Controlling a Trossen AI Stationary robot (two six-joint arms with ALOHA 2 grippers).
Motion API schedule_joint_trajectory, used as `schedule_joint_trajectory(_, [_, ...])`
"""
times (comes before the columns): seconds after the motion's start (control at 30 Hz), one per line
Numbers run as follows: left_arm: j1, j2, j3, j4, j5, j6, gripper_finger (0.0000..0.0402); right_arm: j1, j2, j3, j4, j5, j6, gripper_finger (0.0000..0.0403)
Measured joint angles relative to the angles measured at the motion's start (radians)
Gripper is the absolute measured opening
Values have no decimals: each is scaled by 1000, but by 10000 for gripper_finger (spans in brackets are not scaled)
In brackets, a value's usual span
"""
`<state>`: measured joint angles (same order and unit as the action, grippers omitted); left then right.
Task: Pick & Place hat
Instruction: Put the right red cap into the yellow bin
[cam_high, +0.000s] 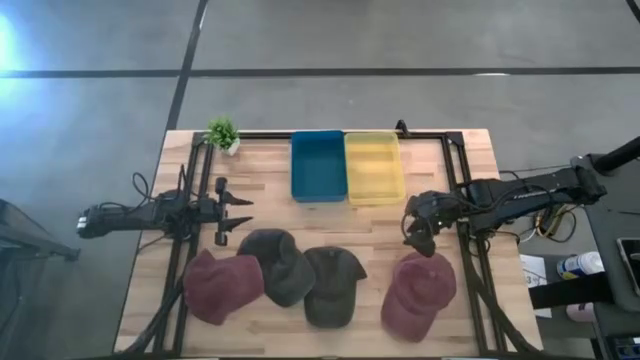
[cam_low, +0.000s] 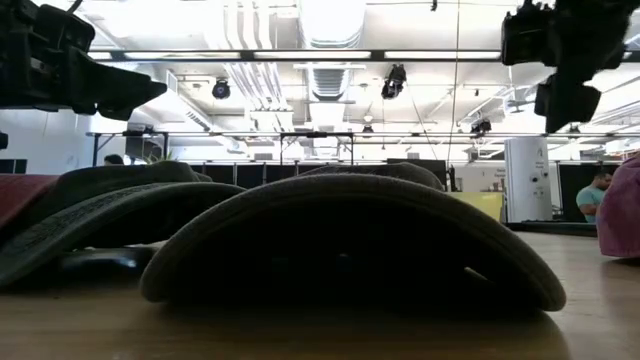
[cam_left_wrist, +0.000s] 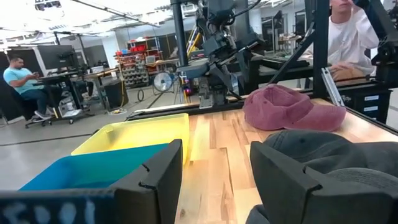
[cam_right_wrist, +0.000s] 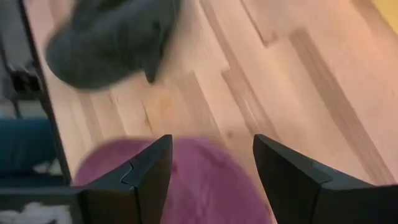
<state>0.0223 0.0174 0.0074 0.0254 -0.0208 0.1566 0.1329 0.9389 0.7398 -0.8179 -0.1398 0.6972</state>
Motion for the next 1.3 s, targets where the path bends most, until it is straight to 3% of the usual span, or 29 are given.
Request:
schedule_joint_trajectory(0.2, [0, 1, 0, 34, -2, -24, 183, 77, 39, 43, -61, -38, -4, 219])
schedule_joint_trajectory(0.27, [-4, 4, 0, 140, 34, -255, 183, 103, 54, 44, -63, -76, 31, 219])
schedule_joint_trajectory(0.33, [-6, 5, 0, 297, 70, -657, 183, 142, 68, 44, -65, -108, 75, 219])
schedule_joint_trajectory(0.4, [-2, 5, 0, 421, 13, -870, 183, 193, 79, 44, -64, -115, 113, 219])
schedule_joint_trajectory(0.57, [-4, 11, 0, 670, -105, -952, 183, 327, 102, 44, -65, -91, 181, 219])
schedule_joint_trajectory(0.67, [-16, 55, 28, 603, -120, -1016, 183, 394, 112, 44, -66, -77, 233, 219])
schedule_joint_trajectory(0.83, [-68, 307, 175, 328, -119, -1201, 183, 476, 111, 44, -67, -14, 329, 219])
schedule_joint_trajectory(1.03, [-195, 741, 384, 351, 0, -1298, 183, 558, 112, 43, -69, 34, 440, 219])
schedule_joint_trajectory(1.13, [-265, 934, 489, 411, 2, -1307, 183, 601, 118, 43, -69, 79, 507, 219])
schedule_joint_trajectory(1.3, [-269, 1192, 680, 426, -53, -1223, 183, 655, 166, 42, -60, 100, 587, 219])
